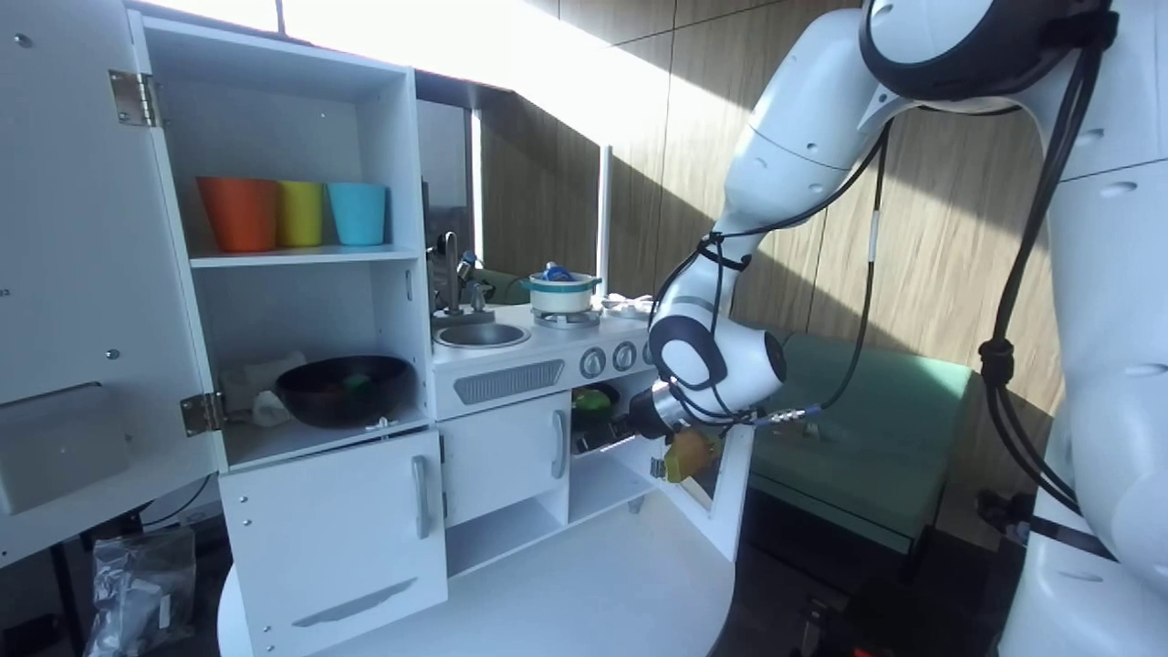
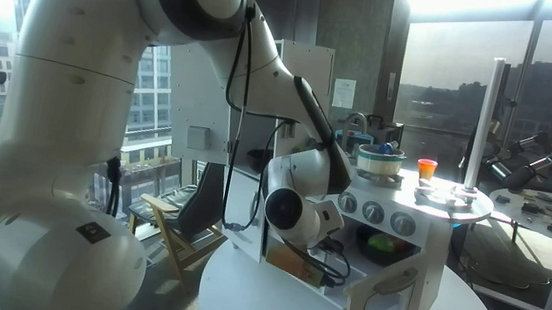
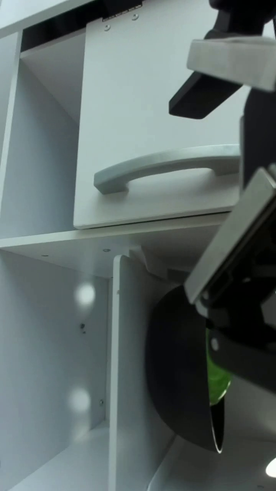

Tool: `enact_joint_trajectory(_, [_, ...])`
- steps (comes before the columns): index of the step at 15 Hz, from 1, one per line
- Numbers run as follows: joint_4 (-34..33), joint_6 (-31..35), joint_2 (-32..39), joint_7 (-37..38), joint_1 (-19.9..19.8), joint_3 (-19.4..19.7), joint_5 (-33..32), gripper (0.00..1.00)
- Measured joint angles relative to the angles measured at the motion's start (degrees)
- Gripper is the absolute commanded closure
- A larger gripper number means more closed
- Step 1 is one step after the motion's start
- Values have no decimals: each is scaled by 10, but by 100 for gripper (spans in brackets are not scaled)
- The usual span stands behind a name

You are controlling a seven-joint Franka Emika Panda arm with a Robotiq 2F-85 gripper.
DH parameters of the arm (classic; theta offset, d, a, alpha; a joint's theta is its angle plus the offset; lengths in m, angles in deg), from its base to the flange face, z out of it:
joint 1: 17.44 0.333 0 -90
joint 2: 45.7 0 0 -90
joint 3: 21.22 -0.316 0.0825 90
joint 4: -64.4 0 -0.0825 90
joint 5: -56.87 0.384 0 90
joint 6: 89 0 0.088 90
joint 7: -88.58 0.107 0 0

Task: Open the cabinet door on the left and pull out the black bowl

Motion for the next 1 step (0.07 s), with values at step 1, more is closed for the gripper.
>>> enact_joint_trajectory(1, [-5,-11,0,-21,10,13,0,0])
